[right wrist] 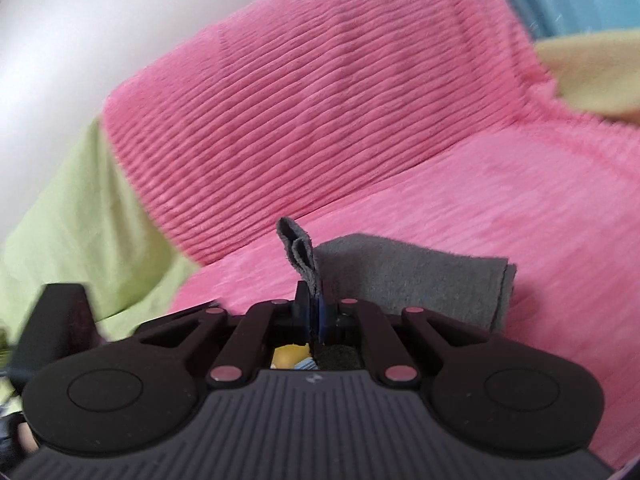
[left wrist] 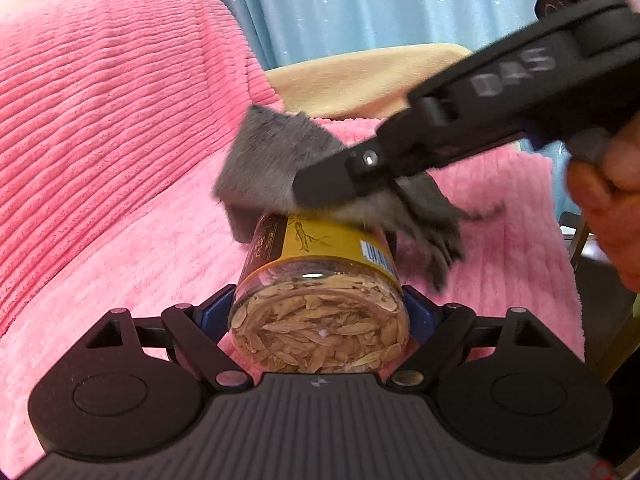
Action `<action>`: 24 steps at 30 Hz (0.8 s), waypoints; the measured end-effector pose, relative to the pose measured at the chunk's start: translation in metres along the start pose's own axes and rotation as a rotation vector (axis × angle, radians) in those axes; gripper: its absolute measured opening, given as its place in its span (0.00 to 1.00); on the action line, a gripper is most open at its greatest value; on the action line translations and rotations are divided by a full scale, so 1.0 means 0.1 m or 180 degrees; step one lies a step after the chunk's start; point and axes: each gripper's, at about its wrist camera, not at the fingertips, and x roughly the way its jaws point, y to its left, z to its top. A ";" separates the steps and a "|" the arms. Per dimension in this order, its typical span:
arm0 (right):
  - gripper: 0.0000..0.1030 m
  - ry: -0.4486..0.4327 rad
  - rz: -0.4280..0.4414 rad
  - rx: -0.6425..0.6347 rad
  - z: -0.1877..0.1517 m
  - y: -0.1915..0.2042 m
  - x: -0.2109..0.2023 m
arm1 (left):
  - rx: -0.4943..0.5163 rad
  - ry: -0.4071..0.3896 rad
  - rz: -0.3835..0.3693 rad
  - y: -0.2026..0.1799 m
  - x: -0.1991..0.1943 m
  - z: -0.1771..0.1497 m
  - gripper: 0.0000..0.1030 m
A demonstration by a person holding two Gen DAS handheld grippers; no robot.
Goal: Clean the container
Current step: 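Rub the grey cloth along the jar's labelled side with the right gripper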
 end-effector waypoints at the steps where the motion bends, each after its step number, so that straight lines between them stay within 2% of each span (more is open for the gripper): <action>1: 0.03 0.0061 0.0113 0.0001 -0.03 0.04 0.01 | 0.0006 0.0002 0.0004 0.00 0.00 0.00 0.82; 4: 0.03 0.0163 0.0286 0.0107 -0.05 0.04 0.04 | 0.0025 -0.0006 0.0013 -0.01 0.00 -0.01 0.82; 6: 0.02 0.0150 0.0291 0.0160 -0.02 -0.03 0.05 | 0.0067 -0.0014 0.0026 -0.03 0.00 -0.01 0.82; 9: 0.02 -0.0027 -0.0053 0.0064 0.05 -0.11 0.03 | 0.0169 -0.0028 0.0064 -0.08 0.00 -0.01 0.82; 11: 0.02 -0.0148 -0.0243 0.0191 0.11 -0.22 0.02 | 0.0218 -0.0036 0.0083 -0.11 0.00 -0.01 0.82; 13: 0.02 -0.0158 -0.0257 0.0245 0.12 -0.27 0.02 | 0.0242 -0.0042 0.0092 -0.12 -0.01 -0.01 0.82; 16: 0.03 -0.0060 -0.0124 0.0162 0.06 -0.14 0.02 | 0.0273 -0.0037 0.0098 -0.13 0.00 0.00 0.82; 18: 0.03 0.0069 0.0127 0.0183 -0.01 -0.05 0.03 | 0.0288 -0.0033 0.0105 -0.14 0.01 0.00 0.82; 20: 0.03 0.0161 0.0207 0.0051 -0.03 0.03 0.06 | 0.0301 -0.0029 0.0109 -0.15 0.01 0.00 0.82; 22: 0.02 0.0135 0.0150 0.0003 0.01 0.00 0.08 | 0.0303 -0.0030 0.0109 -0.15 0.01 0.00 0.82; 24: 0.01 0.0006 -0.0050 0.0084 0.08 -0.12 0.07 | 0.0319 -0.0033 0.0116 -0.16 0.02 0.01 0.82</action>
